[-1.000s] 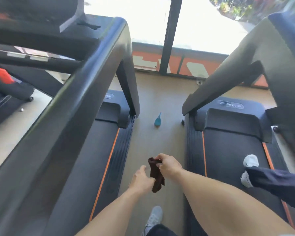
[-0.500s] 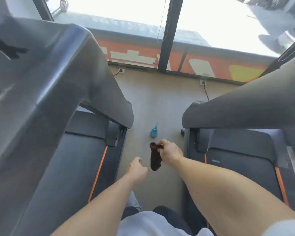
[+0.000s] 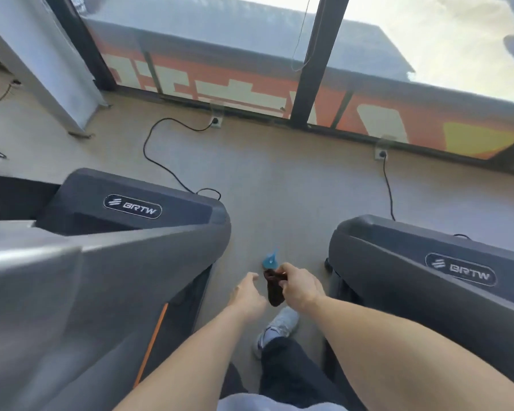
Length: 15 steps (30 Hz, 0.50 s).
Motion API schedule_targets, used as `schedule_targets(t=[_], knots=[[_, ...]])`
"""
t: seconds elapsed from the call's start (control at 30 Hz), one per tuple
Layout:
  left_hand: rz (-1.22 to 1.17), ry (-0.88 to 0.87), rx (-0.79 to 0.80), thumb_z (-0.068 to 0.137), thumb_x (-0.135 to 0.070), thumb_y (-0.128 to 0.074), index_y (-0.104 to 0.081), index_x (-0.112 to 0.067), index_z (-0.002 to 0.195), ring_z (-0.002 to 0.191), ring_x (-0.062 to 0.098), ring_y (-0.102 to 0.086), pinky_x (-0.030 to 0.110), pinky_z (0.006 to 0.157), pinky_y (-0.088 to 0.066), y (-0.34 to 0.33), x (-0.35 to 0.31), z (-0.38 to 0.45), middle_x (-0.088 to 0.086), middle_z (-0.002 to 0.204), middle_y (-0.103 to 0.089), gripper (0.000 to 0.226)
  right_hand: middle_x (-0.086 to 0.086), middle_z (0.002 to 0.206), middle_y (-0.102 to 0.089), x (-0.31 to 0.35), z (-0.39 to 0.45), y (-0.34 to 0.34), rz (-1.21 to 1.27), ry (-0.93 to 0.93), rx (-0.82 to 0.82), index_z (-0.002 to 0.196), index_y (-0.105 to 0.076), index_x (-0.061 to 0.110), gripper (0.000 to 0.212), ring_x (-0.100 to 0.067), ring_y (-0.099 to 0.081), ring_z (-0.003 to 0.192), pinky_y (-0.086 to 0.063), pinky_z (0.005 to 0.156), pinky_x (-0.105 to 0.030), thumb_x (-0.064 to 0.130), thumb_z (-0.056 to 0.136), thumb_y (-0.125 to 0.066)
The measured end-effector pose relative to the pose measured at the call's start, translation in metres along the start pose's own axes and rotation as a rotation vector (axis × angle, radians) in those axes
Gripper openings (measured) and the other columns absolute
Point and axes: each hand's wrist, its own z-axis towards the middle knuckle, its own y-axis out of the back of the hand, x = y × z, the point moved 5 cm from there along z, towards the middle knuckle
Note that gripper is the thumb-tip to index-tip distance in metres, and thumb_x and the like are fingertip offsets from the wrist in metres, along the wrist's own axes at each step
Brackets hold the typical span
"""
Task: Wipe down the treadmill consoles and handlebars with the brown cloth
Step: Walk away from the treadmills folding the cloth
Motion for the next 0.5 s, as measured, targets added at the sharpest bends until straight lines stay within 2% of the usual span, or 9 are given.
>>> schedule_targets(t=[0.1,0.2,0.23,0.3,0.37,0.4,0.43,0.47,0.5], knots=[[0.046,0.014,0.025,0.093,-0.001,-0.051,-0.023,-0.027,0.159,0.147,0.023,-0.037,0.035,0.117,-0.034,0.003,-0.018,0.063,-0.002,0.163,-0.033,0.077,-0.001,0.11,-0.072,-0.014,0.056,0.013,0.116,-0.011,0.045,0.12,-0.059,0.032,0.028,-0.028,-0.066,0.101,-0.052,0.086,-0.036,0.02,0.096,-0.051],[0.082,-0.011,0.062,0.088,0.0,-0.056,-0.014,-0.033,0.162,0.153,0.022,-0.026,0.035,0.123,-0.026,0.009,-0.032,0.138,-0.004,0.168,-0.022,0.091,0.0,0.092,-0.067,-0.018,0.106,0.023,0.455,-0.019,0.155,0.102,-0.062,0.025,0.025,-0.015,-0.059,0.076,-0.047,0.066,-0.018,0.004,0.094,-0.049],[0.131,-0.048,0.078,0.086,-0.003,-0.061,-0.015,-0.033,0.162,0.155,0.021,-0.021,0.034,0.124,-0.022,0.008,-0.032,0.168,-0.003,0.169,-0.02,0.093,-0.001,0.086,-0.065,-0.019,0.121,0.027,0.607,-0.04,0.198,0.093,-0.062,0.021,0.027,-0.014,-0.056,0.071,-0.044,0.06,-0.015,-0.002,0.089,-0.049],[0.273,-0.151,0.135,0.082,-0.023,-0.068,-0.03,-0.037,0.157,0.157,0.02,-0.013,0.034,0.127,-0.014,-0.002,-0.03,0.225,-0.003,0.167,-0.024,0.086,-0.003,0.078,-0.062,-0.028,0.153,0.031,0.883,-0.125,0.256,0.08,-0.062,0.018,0.028,-0.016,-0.054,0.071,-0.045,0.06,-0.02,-0.006,0.08,-0.048],[0.354,-0.146,0.226,0.075,-0.042,-0.063,-0.057,-0.052,0.129,0.153,0.022,-0.025,0.04,0.127,-0.017,-0.019,-0.02,0.275,-0.007,0.151,-0.048,0.055,-0.004,0.076,-0.061,-0.051,0.19,0.024,1.089,-0.233,0.262,0.081,-0.062,0.015,0.03,-0.018,-0.056,0.072,-0.05,0.063,-0.025,-0.01,0.082,-0.045],[0.345,-0.115,0.247,0.07,-0.042,-0.063,-0.066,-0.05,0.107,0.144,0.024,-0.042,0.041,0.123,-0.027,-0.027,-0.012,0.297,-0.008,0.131,-0.062,0.038,-0.005,0.078,-0.061,-0.067,0.21,0.019,1.174,-0.289,0.21,0.083,-0.062,0.013,0.031,-0.019,-0.057,0.073,-0.052,0.064,-0.028,-0.012,0.085,-0.043],[0.316,-0.087,0.249,0.066,-0.04,-0.063,-0.066,-0.043,0.089,0.127,0.027,-0.058,0.039,0.113,-0.04,-0.03,-0.008,0.314,-0.006,0.111,-0.071,0.023,-0.008,0.081,-0.063,-0.086,0.231,0.013,1.242,-0.359,0.115,0.085,-0.063,0.011,0.031,-0.021,-0.059,0.076,-0.053,0.065,-0.03,-0.012,0.088,-0.042],[0.288,-0.048,0.233,0.064,-0.039,-0.063,-0.063,-0.036,0.08,0.108,0.026,-0.067,0.036,0.099,-0.051,-0.032,-0.003,0.329,-0.005,0.096,-0.074,0.017,-0.01,0.085,-0.065,-0.106,0.25,0.003,1.303,-0.445,0.017,0.089,-0.064,0.009,0.031,-0.024,-0.061,0.08,-0.054,0.067,-0.032,-0.012,0.091,-0.041],[0.251,-0.004,0.198,0.064,-0.04,-0.064,-0.059,-0.032,0.079,0.096,0.024,-0.069,0.034,0.087,-0.054,-0.032,0.001,0.346,-0.005,0.089,-0.073,0.018,-0.011,0.09,-0.067,-0.125,0.268,-0.012,1.354,-0.532,-0.059,0.092,-0.064,0.008,0.03,-0.026,-0.063,0.086,-0.054,0.068,-0.033,-0.011,0.094,-0.041]])
